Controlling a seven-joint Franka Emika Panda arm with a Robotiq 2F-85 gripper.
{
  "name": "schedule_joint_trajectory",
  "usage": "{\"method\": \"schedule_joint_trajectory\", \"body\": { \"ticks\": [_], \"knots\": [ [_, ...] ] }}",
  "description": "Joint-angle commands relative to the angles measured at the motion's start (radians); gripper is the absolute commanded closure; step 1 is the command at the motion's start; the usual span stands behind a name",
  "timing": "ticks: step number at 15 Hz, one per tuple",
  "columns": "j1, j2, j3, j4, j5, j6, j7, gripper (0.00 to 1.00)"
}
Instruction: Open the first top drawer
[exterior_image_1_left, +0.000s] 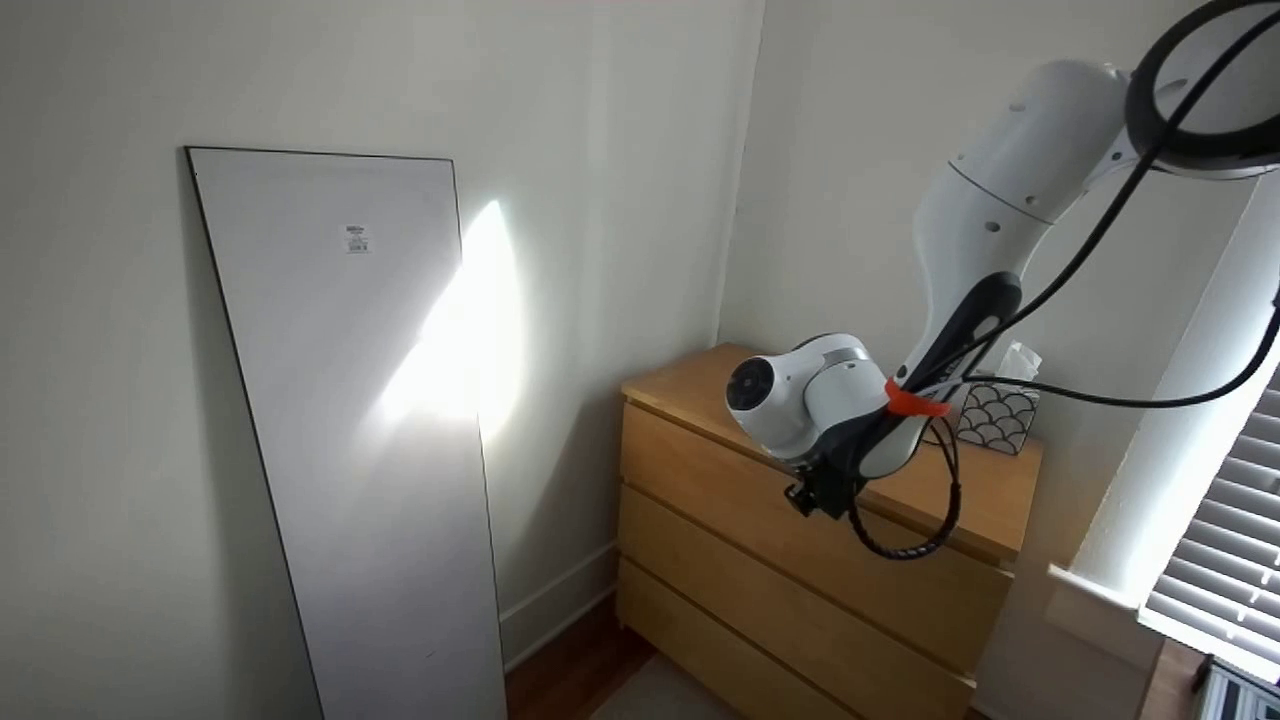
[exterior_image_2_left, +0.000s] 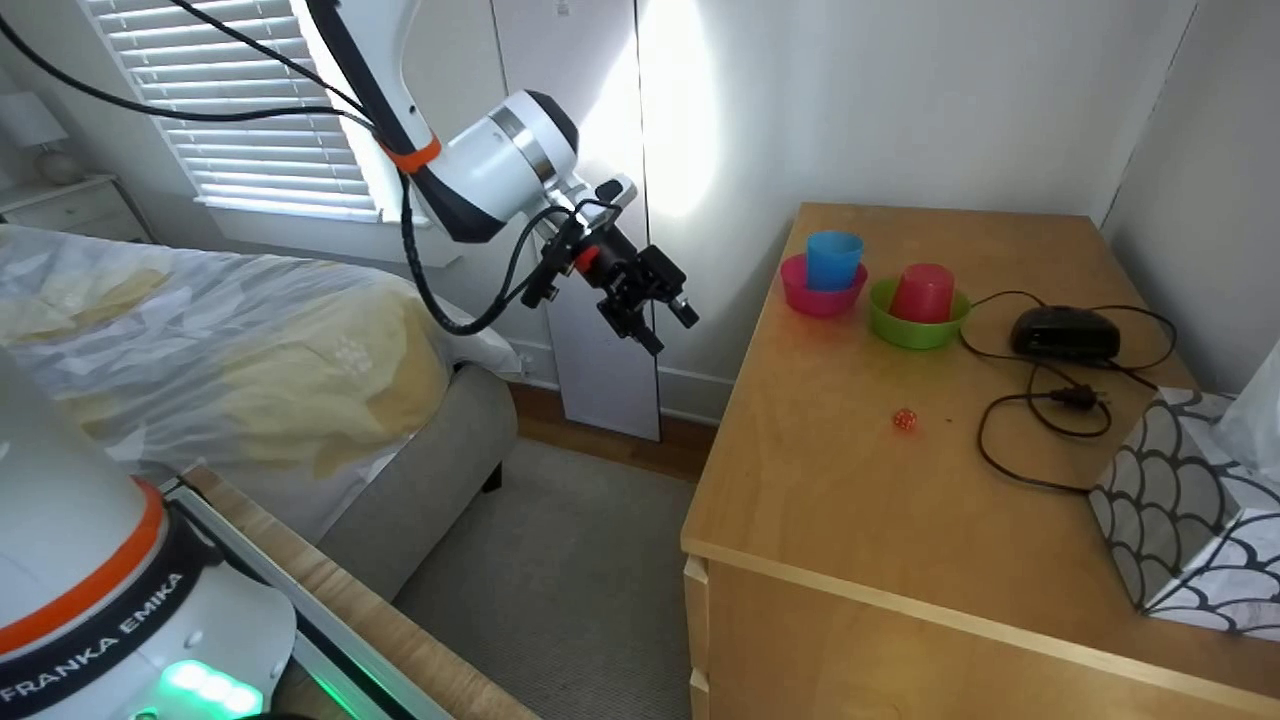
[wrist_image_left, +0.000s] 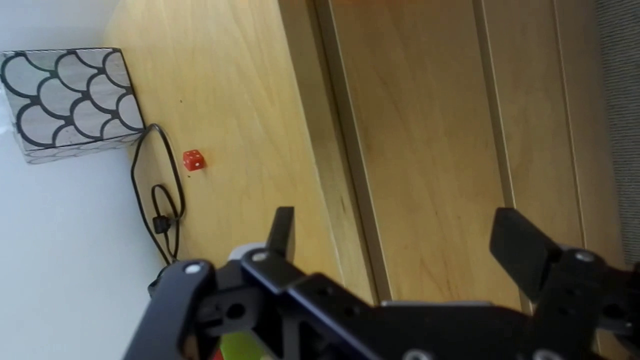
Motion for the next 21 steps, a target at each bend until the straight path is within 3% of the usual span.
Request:
{"method": "schedule_joint_trajectory", "body": {
  "ticks": [1,7,13,21],
  "knots": [
    [0.02,0.12,-0.035,0.09,-0.031,0.051,0.029,0.0],
    [0.025,0.269,-0.087,0.219,-0.086,0.117,0.029,0.0],
    [0.024,0.39,-0.111,0.333,-0.122,0.108,0.022,0.0],
    [0.061,0.454,-0.138,0.395,-0.172,0.063,0.049,0.0]
  ]
}}
